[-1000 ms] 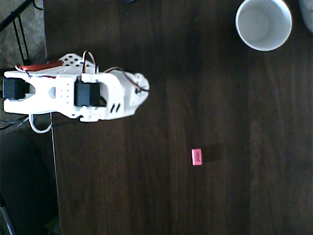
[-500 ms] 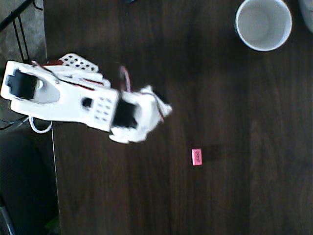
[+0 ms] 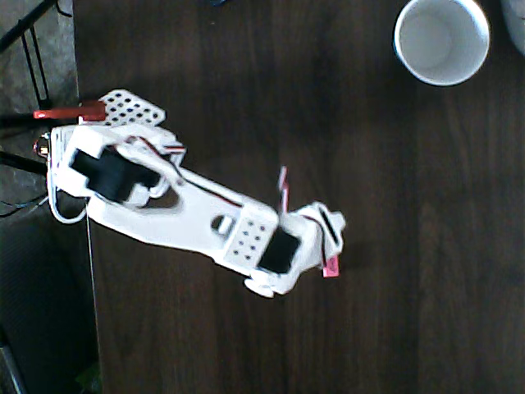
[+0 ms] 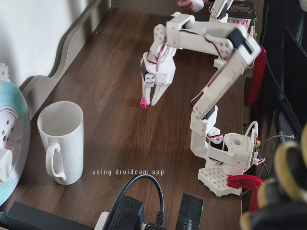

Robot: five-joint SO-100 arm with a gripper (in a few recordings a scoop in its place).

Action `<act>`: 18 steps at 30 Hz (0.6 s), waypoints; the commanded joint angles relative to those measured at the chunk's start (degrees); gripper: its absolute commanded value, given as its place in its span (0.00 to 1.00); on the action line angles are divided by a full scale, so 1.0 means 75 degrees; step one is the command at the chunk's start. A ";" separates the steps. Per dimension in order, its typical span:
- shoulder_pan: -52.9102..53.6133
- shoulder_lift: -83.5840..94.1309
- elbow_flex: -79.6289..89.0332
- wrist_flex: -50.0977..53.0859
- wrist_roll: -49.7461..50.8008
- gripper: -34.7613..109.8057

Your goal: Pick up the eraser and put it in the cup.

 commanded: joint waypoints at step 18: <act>0.1008 -0.2016 -0.1523 -0.0012 0.0738 0.40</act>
